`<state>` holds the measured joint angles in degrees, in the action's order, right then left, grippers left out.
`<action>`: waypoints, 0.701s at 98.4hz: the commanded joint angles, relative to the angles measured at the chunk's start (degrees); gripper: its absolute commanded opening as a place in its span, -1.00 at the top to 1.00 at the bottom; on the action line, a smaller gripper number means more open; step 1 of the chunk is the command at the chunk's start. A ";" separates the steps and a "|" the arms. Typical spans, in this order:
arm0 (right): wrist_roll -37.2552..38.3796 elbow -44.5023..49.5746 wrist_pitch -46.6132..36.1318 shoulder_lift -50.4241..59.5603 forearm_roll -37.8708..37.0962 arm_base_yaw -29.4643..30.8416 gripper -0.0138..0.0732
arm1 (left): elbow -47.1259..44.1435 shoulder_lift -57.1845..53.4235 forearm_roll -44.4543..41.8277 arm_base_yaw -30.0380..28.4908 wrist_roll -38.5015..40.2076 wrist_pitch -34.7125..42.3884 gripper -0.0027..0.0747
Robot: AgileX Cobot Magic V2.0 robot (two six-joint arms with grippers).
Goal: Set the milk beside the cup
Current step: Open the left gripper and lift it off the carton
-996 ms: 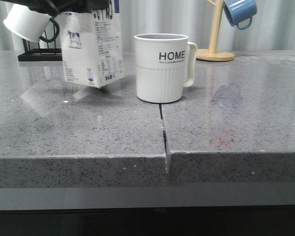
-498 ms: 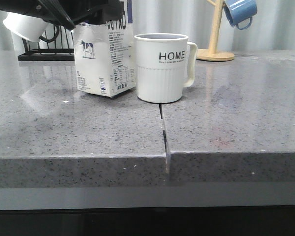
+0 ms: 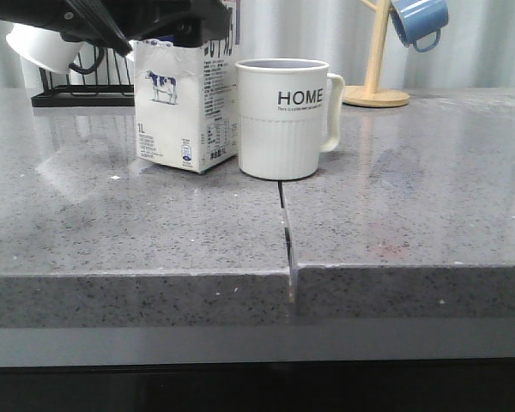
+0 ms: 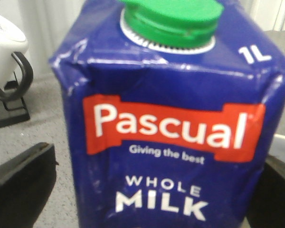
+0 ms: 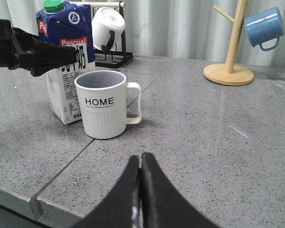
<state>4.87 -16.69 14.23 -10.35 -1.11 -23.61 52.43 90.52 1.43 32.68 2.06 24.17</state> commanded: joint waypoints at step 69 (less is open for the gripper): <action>-0.35 -1.46 -4.53 -0.39 0.16 -0.11 0.84 | -12.10 -29.45 -3.70 -3.28 0.06 -15.63 0.38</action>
<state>4.87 -16.69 14.23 -10.35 -1.11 -23.61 38.94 65.75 0.00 30.92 2.06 9.72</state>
